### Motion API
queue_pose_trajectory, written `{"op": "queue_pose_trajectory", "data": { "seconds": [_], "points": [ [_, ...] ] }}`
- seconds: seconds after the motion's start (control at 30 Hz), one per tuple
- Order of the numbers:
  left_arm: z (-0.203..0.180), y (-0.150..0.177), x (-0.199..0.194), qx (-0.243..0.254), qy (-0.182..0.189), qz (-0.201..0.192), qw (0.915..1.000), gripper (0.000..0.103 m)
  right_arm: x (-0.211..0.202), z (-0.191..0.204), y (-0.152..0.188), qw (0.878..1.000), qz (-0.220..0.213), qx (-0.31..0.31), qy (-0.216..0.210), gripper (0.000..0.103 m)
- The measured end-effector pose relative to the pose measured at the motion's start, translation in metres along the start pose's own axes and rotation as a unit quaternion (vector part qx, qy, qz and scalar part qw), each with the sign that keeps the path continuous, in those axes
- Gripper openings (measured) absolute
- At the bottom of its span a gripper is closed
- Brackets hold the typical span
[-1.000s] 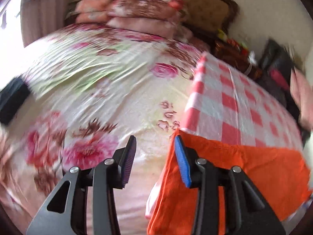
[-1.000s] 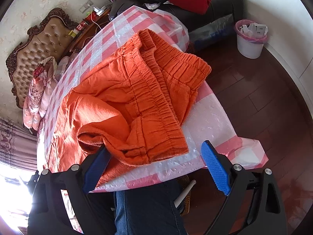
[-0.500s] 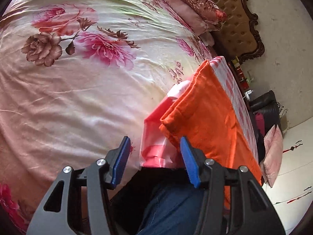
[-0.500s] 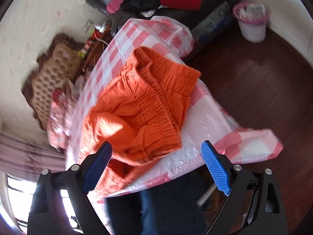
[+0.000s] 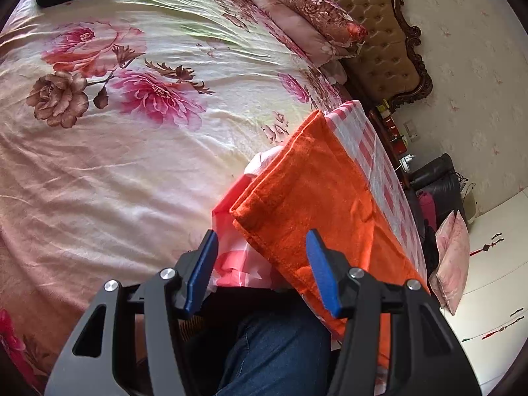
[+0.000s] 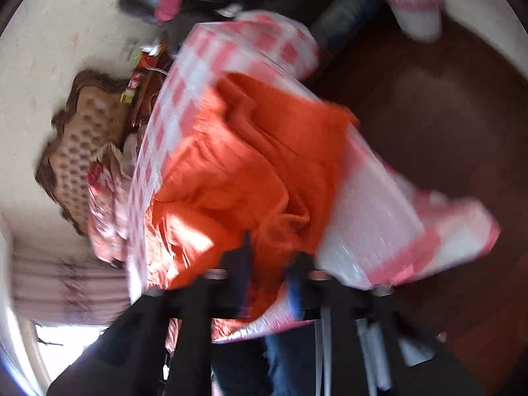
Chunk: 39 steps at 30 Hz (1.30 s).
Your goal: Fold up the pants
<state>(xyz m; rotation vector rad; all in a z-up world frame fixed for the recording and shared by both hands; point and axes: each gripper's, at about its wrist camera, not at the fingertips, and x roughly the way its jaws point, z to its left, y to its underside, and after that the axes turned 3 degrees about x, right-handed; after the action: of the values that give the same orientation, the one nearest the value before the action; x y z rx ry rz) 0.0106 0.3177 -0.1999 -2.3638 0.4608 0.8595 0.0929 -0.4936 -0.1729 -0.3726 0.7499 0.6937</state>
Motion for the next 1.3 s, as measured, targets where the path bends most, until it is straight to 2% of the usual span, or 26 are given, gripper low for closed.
{"op": "queue_pose_trajectory", "data": {
  "seconds": [0.1, 0.17, 0.23, 0.3, 0.33, 0.37, 0.4, 0.43, 0.53, 0.57, 0.7, 0.73, 0.77, 0.8, 0.83, 0.87, 0.9, 0.97, 1.13, 1.2, 1.3],
  "points": [
    [0.000, 0.000, -0.001, 0.001, 0.001, 0.000, 1.0000, 0.056, -0.009, 0.050, -0.016, 0.997, -0.022, -0.061, 0.031, 0.013],
    [-0.002, 0.000, -0.001, 0.005, 0.000, 0.002, 1.0000, 0.056, -0.025, 0.113, -0.024, 0.985, -0.062, -0.162, 0.027, 0.012],
    [-0.003, -0.001, -0.005, 0.005, -0.002, -0.001, 1.0000, 0.056, -0.051, 0.164, -0.013, 0.954, -0.127, -0.272, 0.005, 0.011],
    [-0.002, -0.001, -0.010, 0.005, 0.002, -0.009, 0.9999, 0.056, -0.062, 0.183, -0.001, 0.917, -0.173, -0.360, 0.018, 0.010],
    [-0.001, -0.001, -0.012, 0.007, -0.001, -0.012, 0.9999, 0.056, -0.057, 0.175, -0.008, 0.922, -0.159, -0.351, 0.020, 0.010],
    [0.001, -0.002, -0.013, 0.006, -0.003, -0.012, 0.9999, 0.056, -0.046, 0.157, -0.019, 0.934, -0.135, -0.330, 0.031, 0.010],
    [0.004, -0.003, -0.014, 0.001, -0.004, -0.012, 0.9999, 0.056, -0.029, 0.129, -0.032, 0.945, -0.108, -0.300, 0.070, 0.010],
    [0.006, -0.003, -0.014, -0.001, -0.007, -0.011, 0.9999, 0.056, -0.020, 0.110, -0.036, 0.949, -0.097, -0.284, 0.096, 0.010],
    [0.008, -0.003, -0.013, 0.000, -0.012, -0.007, 0.9999, 0.056, 0.001, 0.054, -0.047, 0.953, -0.066, -0.252, 0.153, 0.010],
    [0.007, -0.003, -0.012, 0.000, -0.011, -0.006, 0.9999, 0.056, 0.003, 0.043, -0.048, 0.954, -0.062, -0.247, 0.160, 0.010],
    [-0.009, 0.000, -0.008, 0.018, -0.003, -0.002, 0.9998, 0.056, 0.008, 0.025, -0.050, 0.960, -0.056, -0.230, 0.151, 0.011],
    [-0.013, 0.001, -0.007, 0.022, -0.001, -0.001, 0.9998, 0.056, 0.012, 0.027, -0.051, 0.959, -0.053, -0.232, 0.152, 0.016],
    [-0.015, 0.002, -0.007, 0.024, 0.001, -0.001, 0.9997, 0.056, 0.014, 0.032, -0.051, 0.958, -0.052, -0.236, 0.154, 0.025],
    [-0.017, 0.002, -0.007, 0.026, 0.001, 0.000, 0.9997, 0.056, 0.016, 0.034, -0.052, 0.956, -0.052, -0.239, 0.163, 0.029],
    [-0.017, 0.002, -0.008, 0.026, 0.000, 0.000, 0.9997, 0.056, 0.013, 0.032, -0.050, 0.954, -0.054, -0.240, 0.172, 0.045],
    [-0.016, 0.002, -0.009, 0.024, 0.000, -0.001, 0.9997, 0.056, 0.011, 0.032, -0.050, 0.951, -0.063, -0.238, 0.187, 0.069],
    [-0.012, 0.002, -0.010, 0.017, 0.001, -0.001, 0.9999, 0.056, 0.008, 0.031, -0.048, 0.949, -0.074, -0.236, 0.195, 0.075],
    [-0.004, 0.002, -0.010, 0.000, 0.005, 0.002, 1.0000, 0.056, -0.001, 0.031, -0.045, 0.944, -0.107, -0.238, 0.201, 0.078],
    [0.031, 0.004, -0.005, -0.086, 0.052, 0.013, 0.9949, 0.056, 0.000, 0.053, -0.044, 0.924, -0.119, -0.284, 0.228, 0.082],
    [0.047, 0.008, -0.002, -0.130, 0.083, 0.014, 0.9879, 0.060, 0.012, 0.075, -0.047, 0.912, -0.114, -0.319, 0.230, 0.082],
    [0.070, 0.016, 0.009, -0.193, 0.148, 0.020, 0.9697, 0.065, 0.038, 0.104, -0.053, 0.890, -0.105, -0.361, 0.258, 0.082]
  ]
}}
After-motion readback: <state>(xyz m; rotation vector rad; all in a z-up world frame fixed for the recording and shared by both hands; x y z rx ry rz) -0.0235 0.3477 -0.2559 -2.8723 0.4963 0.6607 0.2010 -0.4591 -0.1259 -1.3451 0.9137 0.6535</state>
